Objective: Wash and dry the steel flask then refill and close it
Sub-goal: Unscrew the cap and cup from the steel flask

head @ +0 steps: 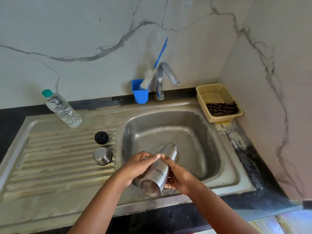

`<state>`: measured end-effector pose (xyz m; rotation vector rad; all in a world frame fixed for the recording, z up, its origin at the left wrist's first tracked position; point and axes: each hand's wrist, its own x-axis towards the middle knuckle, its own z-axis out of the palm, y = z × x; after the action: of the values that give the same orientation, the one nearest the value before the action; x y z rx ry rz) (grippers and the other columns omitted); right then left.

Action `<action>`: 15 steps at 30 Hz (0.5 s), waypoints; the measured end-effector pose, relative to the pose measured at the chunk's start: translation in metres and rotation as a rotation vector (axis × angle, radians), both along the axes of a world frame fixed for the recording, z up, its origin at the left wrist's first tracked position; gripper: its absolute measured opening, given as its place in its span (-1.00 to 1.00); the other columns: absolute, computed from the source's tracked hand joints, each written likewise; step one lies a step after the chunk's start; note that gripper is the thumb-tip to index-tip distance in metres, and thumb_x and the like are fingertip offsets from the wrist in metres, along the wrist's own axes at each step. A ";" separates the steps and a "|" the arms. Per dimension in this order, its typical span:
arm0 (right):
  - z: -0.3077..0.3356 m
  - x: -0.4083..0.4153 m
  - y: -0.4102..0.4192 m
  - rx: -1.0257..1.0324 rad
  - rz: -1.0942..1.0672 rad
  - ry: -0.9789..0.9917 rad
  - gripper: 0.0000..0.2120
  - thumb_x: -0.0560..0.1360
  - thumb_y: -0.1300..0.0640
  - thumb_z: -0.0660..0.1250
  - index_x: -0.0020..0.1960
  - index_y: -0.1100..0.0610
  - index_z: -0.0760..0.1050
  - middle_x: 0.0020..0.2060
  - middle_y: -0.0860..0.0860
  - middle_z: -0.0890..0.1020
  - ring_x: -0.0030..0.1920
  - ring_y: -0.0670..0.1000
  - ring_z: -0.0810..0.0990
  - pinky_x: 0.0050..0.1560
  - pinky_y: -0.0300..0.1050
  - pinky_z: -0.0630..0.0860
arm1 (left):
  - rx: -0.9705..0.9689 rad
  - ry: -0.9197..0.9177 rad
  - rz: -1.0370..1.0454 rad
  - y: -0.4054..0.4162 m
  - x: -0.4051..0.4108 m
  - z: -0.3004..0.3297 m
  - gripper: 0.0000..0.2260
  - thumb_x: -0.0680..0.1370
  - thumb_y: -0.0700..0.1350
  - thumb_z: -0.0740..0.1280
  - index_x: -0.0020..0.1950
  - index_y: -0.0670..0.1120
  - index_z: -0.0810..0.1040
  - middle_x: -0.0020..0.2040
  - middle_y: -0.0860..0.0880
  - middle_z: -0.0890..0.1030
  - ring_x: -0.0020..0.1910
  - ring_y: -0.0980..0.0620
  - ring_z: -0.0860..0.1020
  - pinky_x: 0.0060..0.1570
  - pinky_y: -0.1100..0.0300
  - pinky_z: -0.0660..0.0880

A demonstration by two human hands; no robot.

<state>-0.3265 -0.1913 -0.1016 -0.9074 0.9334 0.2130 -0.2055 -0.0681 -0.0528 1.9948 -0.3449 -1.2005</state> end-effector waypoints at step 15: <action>-0.001 -0.001 0.003 0.088 -0.070 -0.007 -0.28 0.36 -0.31 0.43 0.23 0.26 0.56 -0.11 0.20 0.68 -0.24 0.08 0.67 -0.39 -0.10 0.62 | -0.009 0.078 0.107 -0.002 -0.002 0.002 -0.59 0.50 0.18 0.42 0.09 -0.14 0.61 -0.06 -0.12 0.70 -0.19 -0.02 0.64 -0.22 0.16 0.55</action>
<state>-0.3273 -0.1879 -0.1029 -0.7933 0.9407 0.1897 -0.2076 -0.0698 -0.0509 1.9276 -0.2018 -1.2024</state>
